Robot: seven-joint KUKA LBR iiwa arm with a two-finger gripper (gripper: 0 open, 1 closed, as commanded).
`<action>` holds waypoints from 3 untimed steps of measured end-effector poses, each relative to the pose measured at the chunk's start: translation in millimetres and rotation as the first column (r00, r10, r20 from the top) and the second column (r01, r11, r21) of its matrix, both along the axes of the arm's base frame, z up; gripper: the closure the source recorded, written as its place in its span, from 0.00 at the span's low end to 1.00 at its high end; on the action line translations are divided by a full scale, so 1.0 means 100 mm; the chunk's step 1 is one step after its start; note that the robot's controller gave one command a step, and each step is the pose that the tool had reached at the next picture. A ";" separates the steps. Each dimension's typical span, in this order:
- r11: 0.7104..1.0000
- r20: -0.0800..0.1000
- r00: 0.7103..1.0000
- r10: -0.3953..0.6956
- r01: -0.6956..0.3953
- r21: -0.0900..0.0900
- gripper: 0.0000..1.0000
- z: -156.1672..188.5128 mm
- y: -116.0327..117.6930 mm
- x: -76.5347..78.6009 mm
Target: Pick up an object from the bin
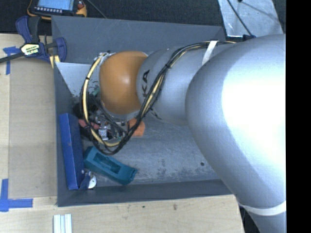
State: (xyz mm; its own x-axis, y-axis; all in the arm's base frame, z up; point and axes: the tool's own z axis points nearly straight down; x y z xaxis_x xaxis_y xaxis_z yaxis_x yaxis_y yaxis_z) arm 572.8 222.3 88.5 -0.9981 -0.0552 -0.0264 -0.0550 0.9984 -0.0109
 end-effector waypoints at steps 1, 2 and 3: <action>1.000 0.000 1.000 -0.001 0.001 0.000 1.00 0.00 0.00 0.00; 1.000 -0.002 1.000 -0.001 0.001 0.000 1.00 0.01 0.00 -0.01; 0.997 -0.018 0.997 0.080 -0.080 0.009 1.00 0.34 0.05 -0.11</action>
Offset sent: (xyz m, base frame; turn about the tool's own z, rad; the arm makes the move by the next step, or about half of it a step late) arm 0.0070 -0.0190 0.1259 0.0008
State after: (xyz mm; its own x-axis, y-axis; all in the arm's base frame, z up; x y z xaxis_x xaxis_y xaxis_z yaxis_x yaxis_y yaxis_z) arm 562.2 227.8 122.1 -0.9908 -0.1350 -0.0094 -0.1350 0.9908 -0.0011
